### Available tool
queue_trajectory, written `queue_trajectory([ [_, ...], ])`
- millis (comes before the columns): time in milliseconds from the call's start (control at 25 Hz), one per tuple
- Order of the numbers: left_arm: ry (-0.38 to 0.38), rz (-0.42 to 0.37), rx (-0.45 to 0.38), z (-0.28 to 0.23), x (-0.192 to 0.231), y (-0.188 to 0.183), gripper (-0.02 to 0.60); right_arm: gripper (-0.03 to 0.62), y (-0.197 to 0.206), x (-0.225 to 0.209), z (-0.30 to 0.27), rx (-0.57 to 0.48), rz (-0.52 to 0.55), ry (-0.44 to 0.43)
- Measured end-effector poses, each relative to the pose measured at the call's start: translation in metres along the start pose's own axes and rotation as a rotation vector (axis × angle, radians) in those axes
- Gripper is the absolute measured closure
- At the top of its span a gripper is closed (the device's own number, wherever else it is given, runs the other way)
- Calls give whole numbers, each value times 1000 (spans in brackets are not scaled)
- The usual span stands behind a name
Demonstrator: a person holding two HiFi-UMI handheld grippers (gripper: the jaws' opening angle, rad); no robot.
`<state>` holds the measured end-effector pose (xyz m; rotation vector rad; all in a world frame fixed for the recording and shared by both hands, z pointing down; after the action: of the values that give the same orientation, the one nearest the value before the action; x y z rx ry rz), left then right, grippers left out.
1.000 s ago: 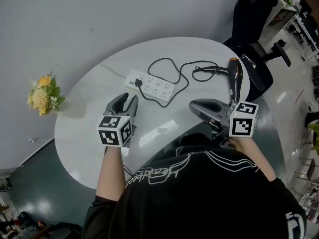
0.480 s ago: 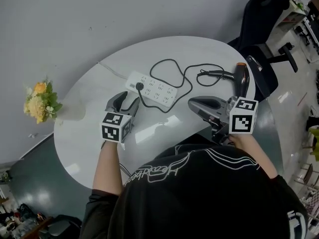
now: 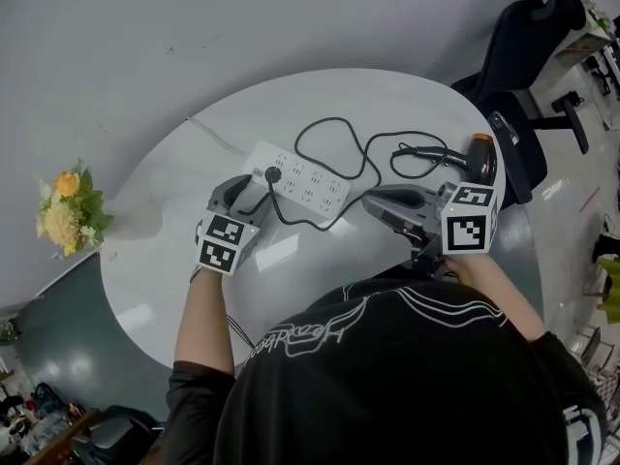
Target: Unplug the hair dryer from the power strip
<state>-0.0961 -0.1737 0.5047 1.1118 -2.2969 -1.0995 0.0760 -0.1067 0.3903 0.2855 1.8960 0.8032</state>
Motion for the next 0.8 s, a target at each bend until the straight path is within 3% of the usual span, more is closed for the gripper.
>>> queue_trajectory([
  [280,19,-63,17,-12,2,1,383,597,-5,-14,-23,66,-21,-29],
  [560,61,-16,8,-18,5,6,382,597,-6,-25,-33,90,-12,-33],
  [800,76,-21,-18,-18,6,5,382,597,-9,-33,-49,107,4,-49],
])
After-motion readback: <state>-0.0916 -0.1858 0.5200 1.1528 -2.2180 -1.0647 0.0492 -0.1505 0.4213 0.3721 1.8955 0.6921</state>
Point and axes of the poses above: the fingertips, and each gripper's own axes: z backward along the fingers, x to its left, y out of its underside, the point moved 1 cm from there along z, backward along the fingers, and after that the axes turned 2 degrees about -x, right-handed, at the moved point
